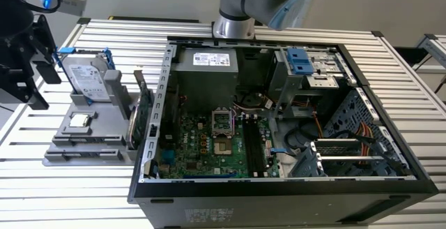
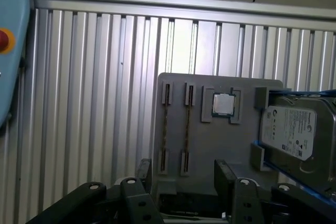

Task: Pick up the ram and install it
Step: 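Pick up the ram and move it above insertion slot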

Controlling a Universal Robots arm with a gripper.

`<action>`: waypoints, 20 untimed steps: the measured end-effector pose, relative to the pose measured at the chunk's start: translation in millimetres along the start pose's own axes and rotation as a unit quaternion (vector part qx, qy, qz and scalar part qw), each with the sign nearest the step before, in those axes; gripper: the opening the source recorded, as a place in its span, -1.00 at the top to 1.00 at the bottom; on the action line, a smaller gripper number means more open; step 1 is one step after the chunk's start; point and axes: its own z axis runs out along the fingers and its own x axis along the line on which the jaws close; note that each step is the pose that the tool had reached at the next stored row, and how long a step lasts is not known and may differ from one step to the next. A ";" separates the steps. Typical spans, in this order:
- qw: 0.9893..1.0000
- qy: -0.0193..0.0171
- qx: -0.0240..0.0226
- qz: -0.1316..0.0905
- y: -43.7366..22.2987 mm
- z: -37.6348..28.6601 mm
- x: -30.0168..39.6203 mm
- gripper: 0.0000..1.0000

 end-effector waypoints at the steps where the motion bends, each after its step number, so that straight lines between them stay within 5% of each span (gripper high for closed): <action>1: 1.000 0.000 0.000 0.000 0.0 0.4 0.0 -1.00; 20: 1.000 0.001 0.000 0.001 -0.3 7.1 -0.3 -1.00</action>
